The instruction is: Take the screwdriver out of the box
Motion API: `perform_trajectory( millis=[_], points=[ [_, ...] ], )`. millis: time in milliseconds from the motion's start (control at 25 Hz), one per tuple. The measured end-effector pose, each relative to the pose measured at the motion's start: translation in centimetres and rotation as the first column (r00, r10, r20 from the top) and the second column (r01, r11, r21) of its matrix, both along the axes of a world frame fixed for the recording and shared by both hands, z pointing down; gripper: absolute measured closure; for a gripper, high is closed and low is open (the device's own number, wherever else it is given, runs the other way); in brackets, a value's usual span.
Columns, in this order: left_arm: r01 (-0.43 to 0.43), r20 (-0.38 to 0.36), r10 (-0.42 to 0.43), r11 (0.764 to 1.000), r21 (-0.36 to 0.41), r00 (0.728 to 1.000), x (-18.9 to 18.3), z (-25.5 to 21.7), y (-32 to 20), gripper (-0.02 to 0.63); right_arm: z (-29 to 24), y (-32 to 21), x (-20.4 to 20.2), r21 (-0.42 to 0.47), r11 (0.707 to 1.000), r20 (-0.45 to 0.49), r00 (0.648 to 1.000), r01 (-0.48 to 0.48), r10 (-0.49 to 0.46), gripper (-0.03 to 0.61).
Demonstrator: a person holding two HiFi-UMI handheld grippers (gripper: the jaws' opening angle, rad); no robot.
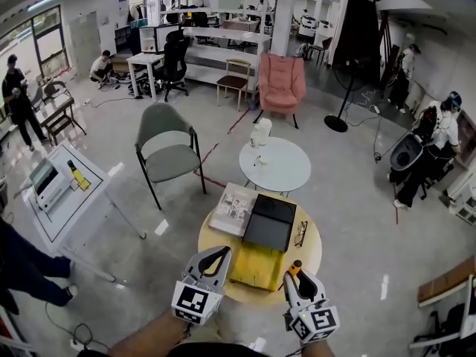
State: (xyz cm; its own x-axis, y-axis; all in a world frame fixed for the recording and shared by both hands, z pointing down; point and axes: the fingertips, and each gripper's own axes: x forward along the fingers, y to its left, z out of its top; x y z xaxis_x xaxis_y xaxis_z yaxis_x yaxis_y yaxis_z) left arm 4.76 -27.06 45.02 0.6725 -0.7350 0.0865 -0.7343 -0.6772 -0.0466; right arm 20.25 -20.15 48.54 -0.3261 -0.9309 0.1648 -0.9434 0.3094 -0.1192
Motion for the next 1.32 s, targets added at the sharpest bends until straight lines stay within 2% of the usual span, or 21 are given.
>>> perform_trajectory(
  millis=[400, 1320],
  points=[
    [-0.029, -0.001, 0.029, 1.0, -0.006, 1.0, 1.4, -0.4, 2.5, 0.601, -4.3, 2.0, -1.7, 0.057, 0.996, -0.009, 0.998, 0.062, -0.062, 0.457],
    [0.004, 0.016, -0.003, 1.0, -0.011, 1.0, 1.1, 0.0, 2.2, 0.601, -3.5, 1.2, -2.1, 0.032, 0.995, 0.013, 0.995, 0.098, -0.099, 0.457]
  ],
)
